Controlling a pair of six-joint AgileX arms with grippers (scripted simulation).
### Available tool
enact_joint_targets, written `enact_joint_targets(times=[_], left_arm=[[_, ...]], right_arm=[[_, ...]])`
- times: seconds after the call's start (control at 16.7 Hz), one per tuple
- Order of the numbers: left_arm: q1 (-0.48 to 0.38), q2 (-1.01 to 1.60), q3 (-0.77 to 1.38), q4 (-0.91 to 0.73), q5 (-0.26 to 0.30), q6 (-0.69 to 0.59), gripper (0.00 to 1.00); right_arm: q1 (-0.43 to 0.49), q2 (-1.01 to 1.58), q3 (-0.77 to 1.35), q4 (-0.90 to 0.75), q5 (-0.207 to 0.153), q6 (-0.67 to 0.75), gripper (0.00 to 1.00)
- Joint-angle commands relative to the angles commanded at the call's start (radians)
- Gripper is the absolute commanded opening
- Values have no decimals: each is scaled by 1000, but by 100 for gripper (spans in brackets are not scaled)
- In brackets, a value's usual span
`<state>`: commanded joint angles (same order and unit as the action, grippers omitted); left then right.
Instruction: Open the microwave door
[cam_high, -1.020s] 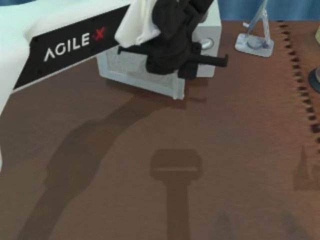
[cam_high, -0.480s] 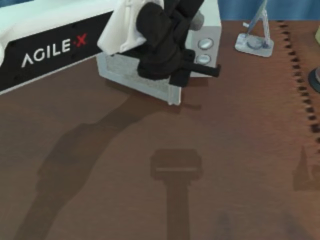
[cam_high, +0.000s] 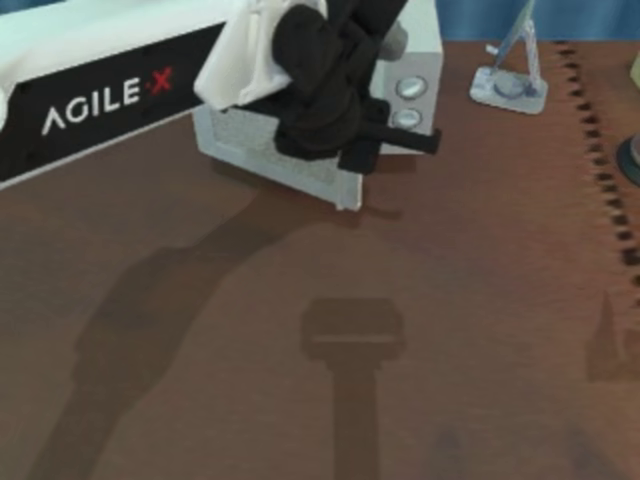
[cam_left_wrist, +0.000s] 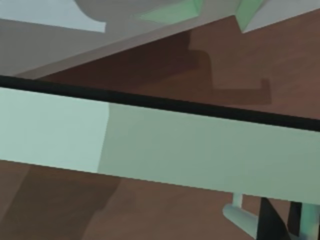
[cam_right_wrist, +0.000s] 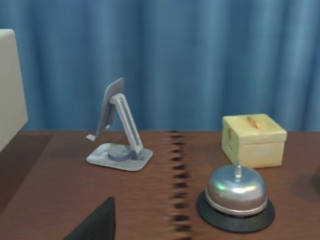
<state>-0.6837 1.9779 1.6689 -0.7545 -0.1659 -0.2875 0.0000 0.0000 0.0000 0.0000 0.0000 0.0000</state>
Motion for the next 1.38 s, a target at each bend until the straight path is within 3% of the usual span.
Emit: enact_joint_targets(times=[0.84,1.38], left_arm=[[0,0,0,0,0,0,0],[23,-82,-115,48,61,111,0]], right_arm=[[0,0,0,0,0,0,100],[0,0,0,0,0,0,100]])
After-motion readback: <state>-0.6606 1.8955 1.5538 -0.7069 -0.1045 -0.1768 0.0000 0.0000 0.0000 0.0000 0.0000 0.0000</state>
